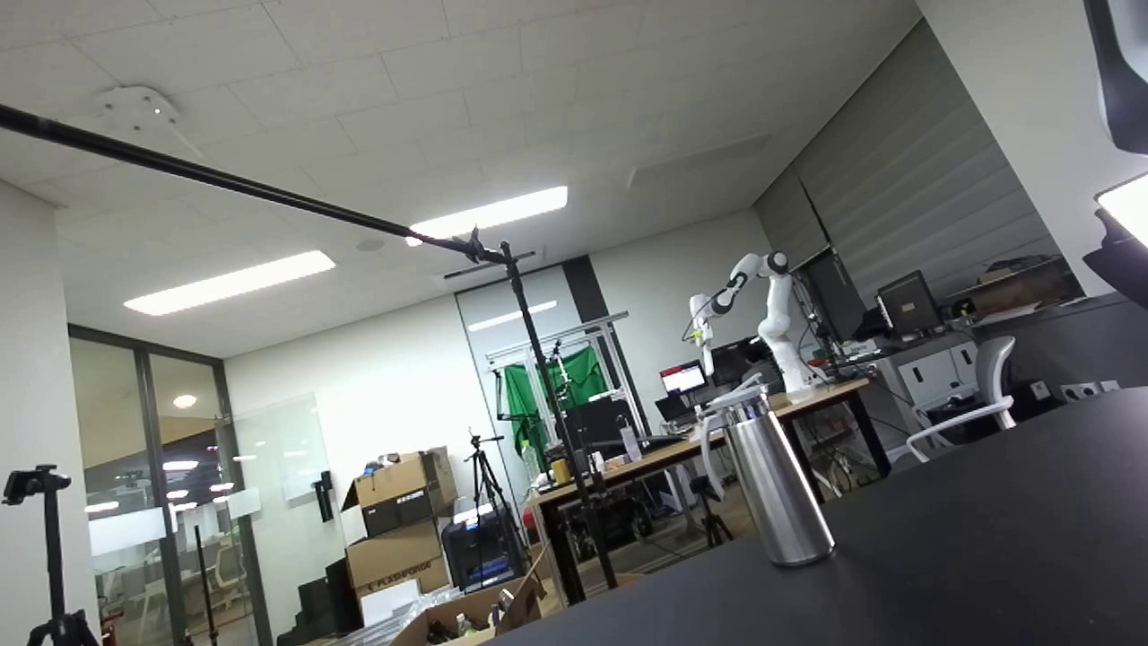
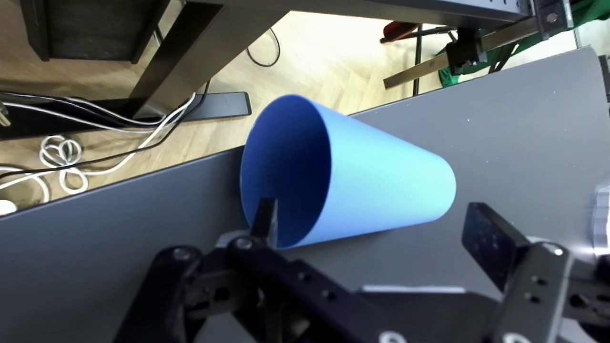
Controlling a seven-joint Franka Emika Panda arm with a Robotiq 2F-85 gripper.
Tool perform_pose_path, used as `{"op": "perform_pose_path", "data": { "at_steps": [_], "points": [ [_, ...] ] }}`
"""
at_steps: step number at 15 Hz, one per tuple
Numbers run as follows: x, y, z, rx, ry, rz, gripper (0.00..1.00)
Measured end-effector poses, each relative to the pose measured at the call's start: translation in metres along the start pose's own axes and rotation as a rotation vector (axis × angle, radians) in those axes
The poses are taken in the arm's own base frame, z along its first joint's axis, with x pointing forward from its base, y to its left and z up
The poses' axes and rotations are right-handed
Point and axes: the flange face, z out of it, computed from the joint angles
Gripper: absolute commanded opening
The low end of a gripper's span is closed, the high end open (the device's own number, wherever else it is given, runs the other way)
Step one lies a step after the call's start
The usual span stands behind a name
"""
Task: Put the white and the blue cup in the orange cup
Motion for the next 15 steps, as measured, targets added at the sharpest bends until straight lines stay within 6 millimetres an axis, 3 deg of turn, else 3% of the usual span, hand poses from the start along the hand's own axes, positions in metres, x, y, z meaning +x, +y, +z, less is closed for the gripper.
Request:
{"op": "perform_pose_path", "data": {
  "at_steps": [10, 15],
  "points": [
    [-0.004, 0.021, -0.002, 0.035, -0.001, 0.04, 1.0],
    [-0.003, 0.022, 0.008, 0.057, -0.006, 0.057, 1.0]
  ]
}}
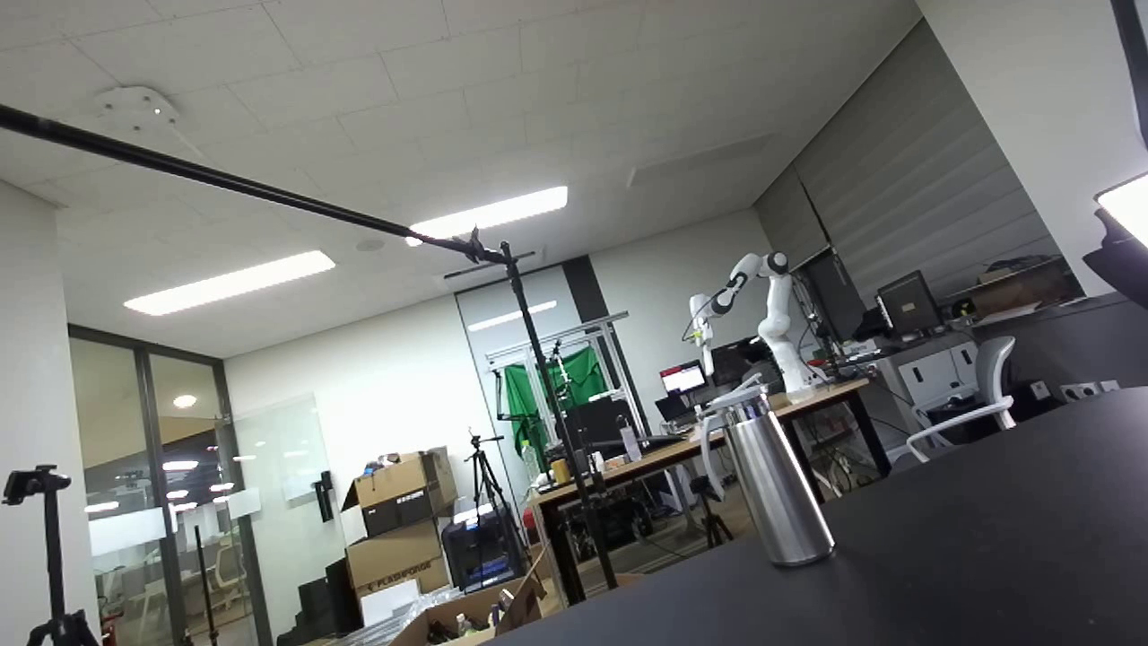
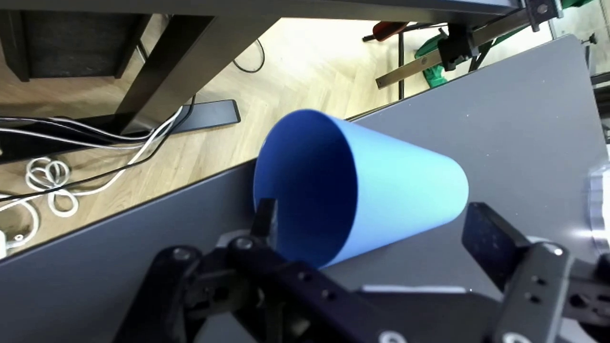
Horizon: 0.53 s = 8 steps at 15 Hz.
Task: Put the white and the blue cup in the orange cup
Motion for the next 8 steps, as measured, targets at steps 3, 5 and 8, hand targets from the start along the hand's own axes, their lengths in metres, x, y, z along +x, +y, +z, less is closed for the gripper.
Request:
{"op": "perform_pose_path", "data": {
  "at_steps": [3, 5, 8],
  "points": [
    [0.002, -0.001, 0.007, 0.01, -0.009, 0.003, 0.74],
    [0.004, -0.001, 0.011, 0.015, -0.007, 0.006, 0.71],
    [0.007, -0.003, 0.014, 0.019, 0.001, 0.007, 0.48]
  ]
}}
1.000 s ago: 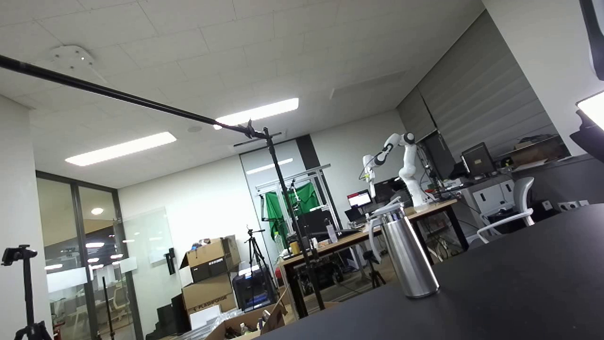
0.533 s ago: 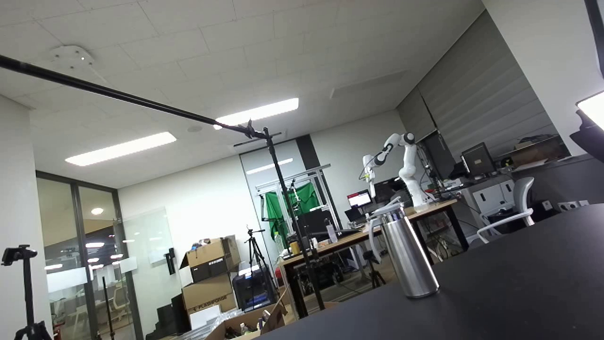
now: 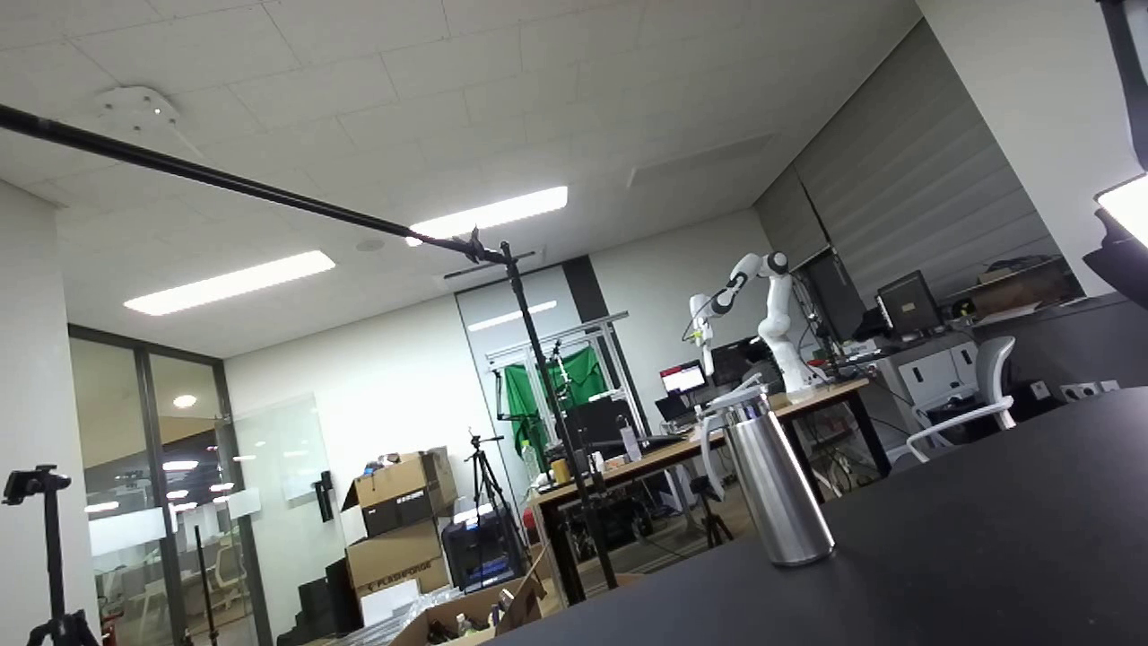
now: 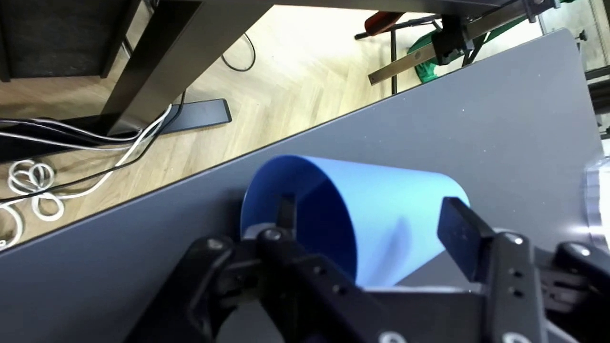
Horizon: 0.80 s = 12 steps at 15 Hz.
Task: Put the white and the blue cup in the orange cup
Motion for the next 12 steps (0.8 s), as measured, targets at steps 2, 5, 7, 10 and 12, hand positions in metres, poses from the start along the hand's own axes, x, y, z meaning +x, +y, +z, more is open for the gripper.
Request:
{"op": "perform_pose_path", "data": {
  "at_steps": [2, 5, 7, 10, 12],
  "points": [
    [0.002, -0.002, 0.001, -0.001, 0.003, -0.002, 0.34],
    [0.005, -0.004, 0.002, -0.003, 0.017, -0.003, 0.14],
    [0.006, -0.006, 0.0, 0.001, 0.029, -0.003, 0.09],
    [0.01, -0.014, -0.008, -0.004, 0.062, -0.009, 0.02],
    [0.012, -0.027, -0.016, -0.018, 0.078, -0.032, 0.03]
  ]
}}
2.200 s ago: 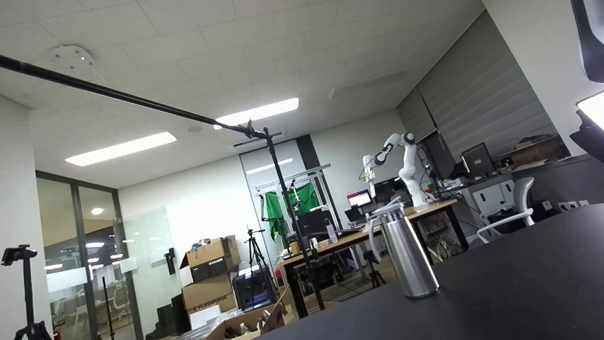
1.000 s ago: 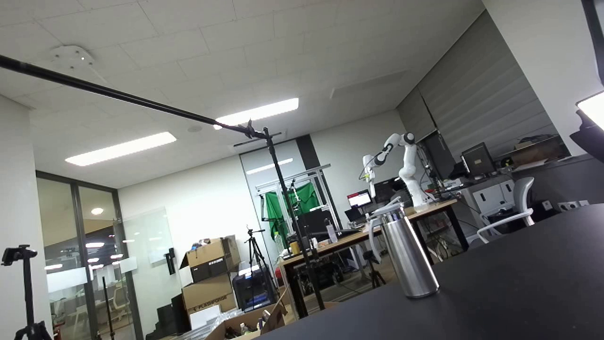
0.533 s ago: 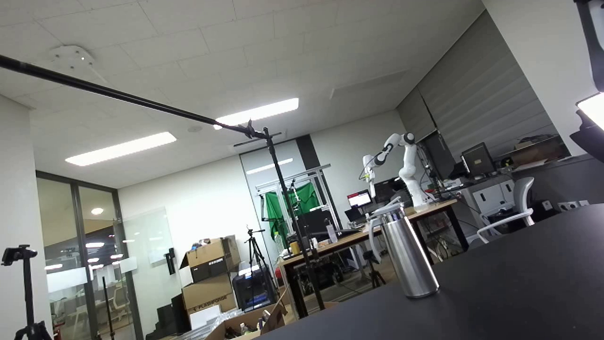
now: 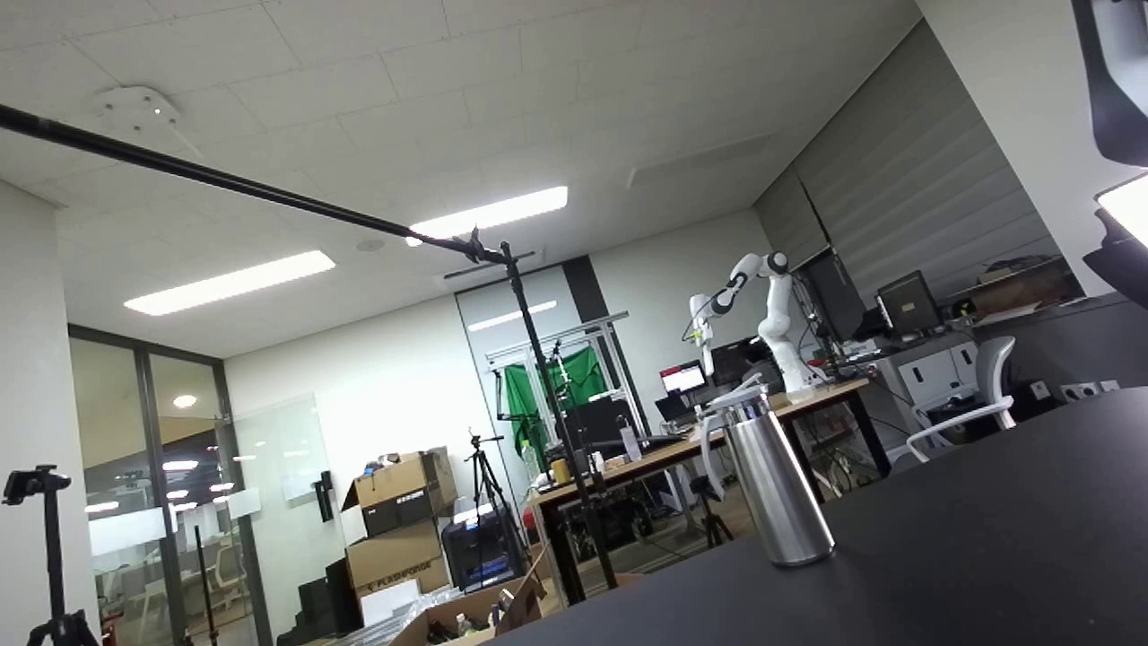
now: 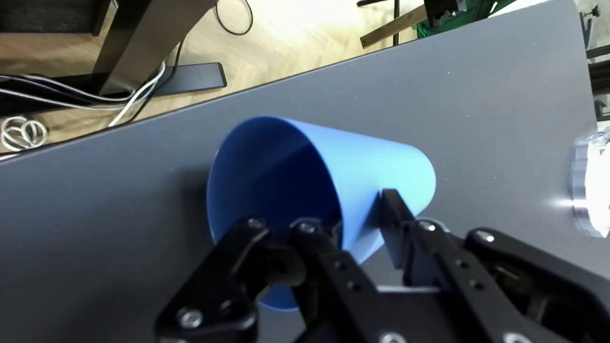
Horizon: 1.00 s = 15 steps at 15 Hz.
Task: Put the white and the blue cup in the orange cup
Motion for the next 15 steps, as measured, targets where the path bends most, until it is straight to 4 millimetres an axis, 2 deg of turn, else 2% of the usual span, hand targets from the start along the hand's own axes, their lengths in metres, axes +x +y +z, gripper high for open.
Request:
{"op": "perform_pose_path", "data": {
  "at_steps": [9, 15],
  "points": [
    [0.006, -0.065, -0.025, -0.301, 0.105, -0.181, 0.03],
    [0.012, -0.096, -0.04, -0.598, 0.212, -0.325, 0.03]
  ]
}}
